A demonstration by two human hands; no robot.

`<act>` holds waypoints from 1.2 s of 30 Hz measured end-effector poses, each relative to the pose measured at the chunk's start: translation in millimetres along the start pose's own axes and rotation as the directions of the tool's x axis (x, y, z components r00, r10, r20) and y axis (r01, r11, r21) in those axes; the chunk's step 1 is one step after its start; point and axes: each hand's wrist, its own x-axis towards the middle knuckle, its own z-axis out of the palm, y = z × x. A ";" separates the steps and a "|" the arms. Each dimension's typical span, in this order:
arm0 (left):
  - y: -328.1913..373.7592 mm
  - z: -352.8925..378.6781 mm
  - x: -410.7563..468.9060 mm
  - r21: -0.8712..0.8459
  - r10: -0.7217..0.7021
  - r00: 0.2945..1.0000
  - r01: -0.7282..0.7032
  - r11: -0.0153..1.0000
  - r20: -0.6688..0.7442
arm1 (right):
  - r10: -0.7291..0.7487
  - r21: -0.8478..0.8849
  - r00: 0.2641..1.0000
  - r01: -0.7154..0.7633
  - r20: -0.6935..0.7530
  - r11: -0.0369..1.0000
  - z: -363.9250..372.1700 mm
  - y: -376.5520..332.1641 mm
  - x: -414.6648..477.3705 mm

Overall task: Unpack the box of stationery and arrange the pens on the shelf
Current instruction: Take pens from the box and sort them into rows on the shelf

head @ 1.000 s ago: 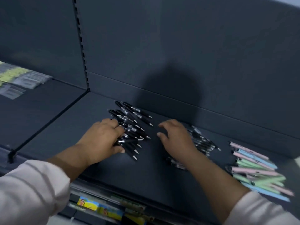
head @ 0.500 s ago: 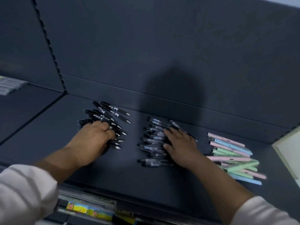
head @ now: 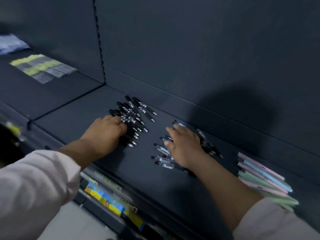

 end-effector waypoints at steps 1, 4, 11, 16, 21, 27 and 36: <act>0.8 -3.0 -1.5 -0.005 -0.037 0.999 0.037 0.999 0.015 | -0.028 0.007 1.000 0.028 0.002 1.000 1.5 -4.2 1.4; 4.4 -12.8 -9.3 0.016 -0.111 0.991 0.110 0.994 0.074 | -0.093 0.020 0.996 0.093 0.002 0.995 7.2 -16.7 3.5; -5.0 -29.4 -53.4 0.002 -0.230 0.969 0.231 0.973 0.088 | -0.216 -0.004 0.976 0.216 -0.012 0.976 8.3 -58.8 -3.8; -48.2 -38.6 -95.8 -0.005 -0.290 0.957 0.290 0.957 0.034 | -0.294 -0.048 0.955 0.292 -0.046 0.955 6.3 -119.1 -3.2; -111.7 -49.0 -162.0 -0.024 -0.351 0.936 0.352 0.936 0.037 | -0.359 -0.053 0.933 0.357 -0.021 0.933 18.0 -209.9 -5.4; -211.0 -58.2 -267.4 -0.017 -0.498 0.866 0.499 0.866 0.056 | -0.504 -0.044 0.864 0.503 -0.008 0.863 47.0 -354.0 -3.5; -319.1 -76.0 -401.8 0.032 -0.722 0.683 0.724 0.690 0.110 | -0.656 0.019 0.750 0.657 0.078 0.753 93.2 -524.3 -0.2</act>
